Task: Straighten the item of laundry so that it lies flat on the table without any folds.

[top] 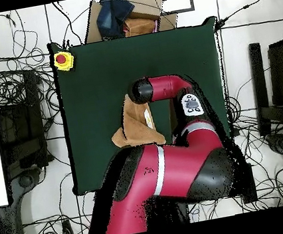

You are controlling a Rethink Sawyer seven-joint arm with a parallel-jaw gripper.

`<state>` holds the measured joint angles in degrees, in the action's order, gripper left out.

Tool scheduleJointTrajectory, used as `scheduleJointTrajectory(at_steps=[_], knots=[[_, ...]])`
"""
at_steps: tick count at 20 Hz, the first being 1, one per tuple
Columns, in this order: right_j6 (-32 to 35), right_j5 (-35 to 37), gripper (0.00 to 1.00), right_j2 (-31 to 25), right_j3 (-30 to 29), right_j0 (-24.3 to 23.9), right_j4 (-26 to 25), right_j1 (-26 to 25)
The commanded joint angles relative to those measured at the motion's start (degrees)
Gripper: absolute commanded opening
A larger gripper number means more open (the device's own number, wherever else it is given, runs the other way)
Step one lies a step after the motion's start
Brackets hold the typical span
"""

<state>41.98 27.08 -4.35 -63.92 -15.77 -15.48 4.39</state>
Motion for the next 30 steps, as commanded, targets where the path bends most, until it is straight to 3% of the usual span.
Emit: scheduleJointTrajectory(at_steps=[1,13,22,30], knots=[[11.1,0.1,1.0,-4.6,-1.6,-1.3,2.4,-1.4],[12.6,1.3,1.0,-6.6,2.8,-0.5,7.0,-2.8],[13.4,-1.1,1.0,-5.6,-2.4,-1.1,8.1,-1.3],[13.2,0.2,1.0,-4.4,-2.9,-0.7,8.2,-1.9]])
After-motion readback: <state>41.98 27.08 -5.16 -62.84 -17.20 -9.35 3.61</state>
